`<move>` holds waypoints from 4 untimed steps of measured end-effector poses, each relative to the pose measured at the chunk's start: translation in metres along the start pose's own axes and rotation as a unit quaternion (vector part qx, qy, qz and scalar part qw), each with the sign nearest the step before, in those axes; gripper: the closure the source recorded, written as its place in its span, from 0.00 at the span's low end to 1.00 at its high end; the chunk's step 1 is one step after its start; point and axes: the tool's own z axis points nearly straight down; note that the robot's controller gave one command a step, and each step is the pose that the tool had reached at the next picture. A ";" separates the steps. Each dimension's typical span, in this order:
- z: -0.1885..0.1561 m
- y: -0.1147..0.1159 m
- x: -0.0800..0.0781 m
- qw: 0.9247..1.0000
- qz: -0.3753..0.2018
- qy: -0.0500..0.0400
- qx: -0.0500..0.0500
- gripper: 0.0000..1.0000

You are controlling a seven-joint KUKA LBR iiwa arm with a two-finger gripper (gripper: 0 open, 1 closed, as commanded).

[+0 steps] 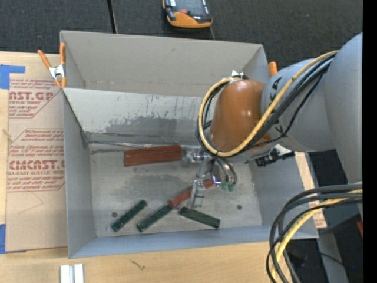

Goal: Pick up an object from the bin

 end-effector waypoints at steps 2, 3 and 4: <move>0.041 -0.006 -0.019 0.999 -0.039 0.002 -0.001 1.00; 0.037 -0.006 -0.018 0.999 -0.039 0.002 -0.001 1.00; 0.021 -0.006 -0.018 0.999 -0.039 0.001 -0.001 1.00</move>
Offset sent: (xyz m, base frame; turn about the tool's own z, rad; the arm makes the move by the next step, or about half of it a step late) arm 0.0000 0.0000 0.0000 0.0000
